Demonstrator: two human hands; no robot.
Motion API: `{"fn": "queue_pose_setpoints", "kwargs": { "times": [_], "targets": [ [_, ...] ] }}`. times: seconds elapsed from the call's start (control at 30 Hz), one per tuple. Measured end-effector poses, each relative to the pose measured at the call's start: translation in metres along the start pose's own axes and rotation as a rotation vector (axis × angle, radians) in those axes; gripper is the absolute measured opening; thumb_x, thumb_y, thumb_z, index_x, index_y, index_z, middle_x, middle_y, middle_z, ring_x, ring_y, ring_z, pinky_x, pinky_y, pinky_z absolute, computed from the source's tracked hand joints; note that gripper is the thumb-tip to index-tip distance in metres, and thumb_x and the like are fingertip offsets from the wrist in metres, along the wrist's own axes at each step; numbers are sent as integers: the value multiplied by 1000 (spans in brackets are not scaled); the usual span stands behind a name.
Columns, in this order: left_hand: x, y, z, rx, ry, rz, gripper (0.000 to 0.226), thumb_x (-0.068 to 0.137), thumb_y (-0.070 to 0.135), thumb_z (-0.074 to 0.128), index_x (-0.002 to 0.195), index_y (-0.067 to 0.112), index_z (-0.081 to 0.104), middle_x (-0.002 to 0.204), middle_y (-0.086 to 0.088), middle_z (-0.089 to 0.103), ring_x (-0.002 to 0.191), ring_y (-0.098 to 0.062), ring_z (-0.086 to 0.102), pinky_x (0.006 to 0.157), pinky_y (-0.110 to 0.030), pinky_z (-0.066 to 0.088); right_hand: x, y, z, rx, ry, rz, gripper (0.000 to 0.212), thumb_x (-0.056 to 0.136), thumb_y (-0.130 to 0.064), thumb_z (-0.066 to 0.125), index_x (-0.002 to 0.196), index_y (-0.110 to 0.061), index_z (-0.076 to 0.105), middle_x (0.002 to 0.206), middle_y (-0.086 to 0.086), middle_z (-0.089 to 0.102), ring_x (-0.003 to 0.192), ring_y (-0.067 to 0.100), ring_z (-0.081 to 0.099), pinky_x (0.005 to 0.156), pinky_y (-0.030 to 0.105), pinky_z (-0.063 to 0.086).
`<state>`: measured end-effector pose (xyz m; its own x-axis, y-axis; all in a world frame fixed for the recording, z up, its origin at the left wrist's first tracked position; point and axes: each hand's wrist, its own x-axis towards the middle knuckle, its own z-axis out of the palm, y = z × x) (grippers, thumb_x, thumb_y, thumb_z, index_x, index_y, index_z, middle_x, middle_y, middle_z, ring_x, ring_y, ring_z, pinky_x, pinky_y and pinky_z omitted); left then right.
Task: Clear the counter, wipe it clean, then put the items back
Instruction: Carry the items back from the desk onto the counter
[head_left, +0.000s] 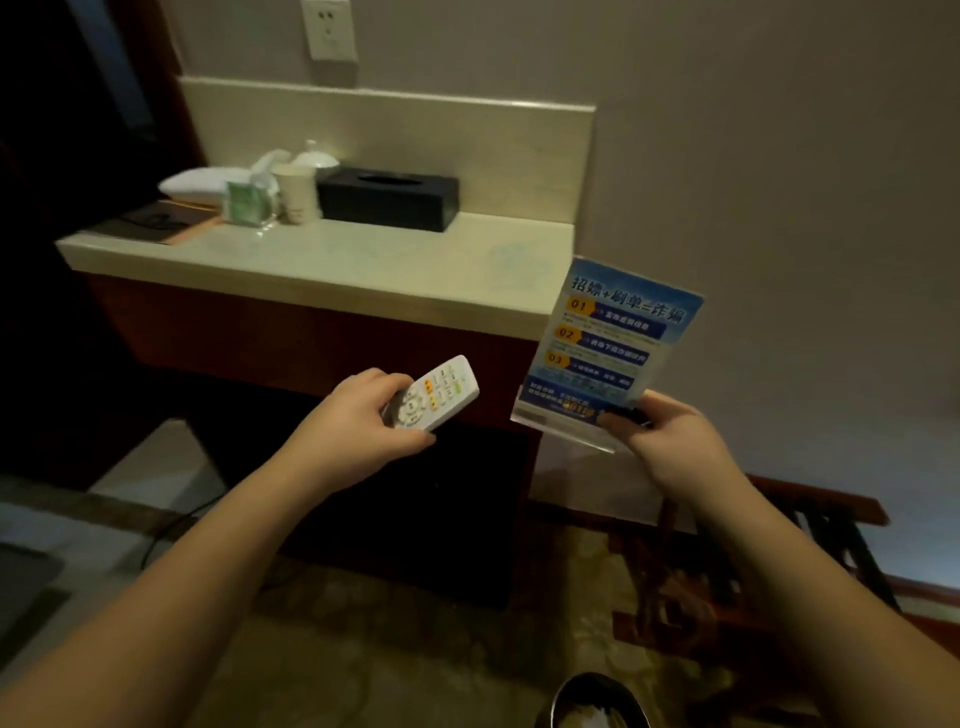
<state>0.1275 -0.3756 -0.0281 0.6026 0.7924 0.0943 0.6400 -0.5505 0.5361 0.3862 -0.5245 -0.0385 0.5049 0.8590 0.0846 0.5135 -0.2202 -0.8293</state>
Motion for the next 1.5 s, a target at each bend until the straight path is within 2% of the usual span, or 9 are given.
{"fn": "queue_pose_setpoints", "kwargs": {
  "times": [0.1,0.27,0.37,0.5,0.8,0.97,1.13,1.33,1.5],
  "targets": [
    [19,-11,-32,49,48,-22,61,79,45,73,132,24,53,110,9,50,103,-9,49,84,-34,47,34,-25,7,11,-17,-104,20,90,-22,64,108,-31,66,100,-13,66,93,6,59,75,19,42],
    [69,-31,-73,141,127,-38,61,78,45,74,132,23,54,106,8,49,99,-8,47,76,-28,37,107,-61,19,8,-69,-212,26,91,-18,63,116,-27,65,104,-14,64,94,4,56,66,0,38],
    [107,-43,-92,208,130,-49,63,79,46,72,134,23,53,109,7,49,101,-10,45,78,-28,36,155,-76,29,5,-89,-237,24,91,-22,63,112,-33,65,103,-15,64,95,5,57,71,11,39],
    [156,-57,-110,283,135,-71,69,80,43,71,140,19,48,112,7,46,104,-10,44,81,-28,37,215,-89,42,-33,-96,-245,25,91,-24,63,115,-30,66,102,-13,64,91,7,56,73,21,38],
    [233,-86,-122,397,88,-127,69,81,45,68,142,22,45,123,2,50,110,-14,44,91,-33,45,305,-95,56,-86,-190,-198,29,93,-27,59,122,-28,60,108,-7,64,96,14,55,84,30,39],
    [273,-104,-121,506,31,-75,57,82,46,67,133,26,51,116,5,50,102,-10,40,82,-29,37,333,-89,62,-125,-161,-164,31,93,-28,58,125,-24,60,114,-1,66,96,15,55,84,31,41],
    [315,-120,-121,549,-49,-8,54,85,43,65,134,26,50,123,2,51,107,-13,44,87,-29,37,355,-81,67,-204,-127,-93,33,93,-27,58,126,-21,59,116,2,66,99,18,56,89,35,44],
    [370,-140,-125,584,-160,111,53,85,43,65,133,26,51,119,3,52,108,-15,46,92,-34,42,385,-77,64,-227,-23,43,29,92,-26,60,121,-21,62,101,-5,63,90,14,56,82,32,43],
    [412,-158,-125,614,-236,186,55,84,47,66,133,28,51,121,3,51,112,-17,45,96,-36,37,414,-70,71,-209,61,139,27,94,-23,57,121,-20,60,89,-12,59,76,2,51,66,26,39]
  ]
}}
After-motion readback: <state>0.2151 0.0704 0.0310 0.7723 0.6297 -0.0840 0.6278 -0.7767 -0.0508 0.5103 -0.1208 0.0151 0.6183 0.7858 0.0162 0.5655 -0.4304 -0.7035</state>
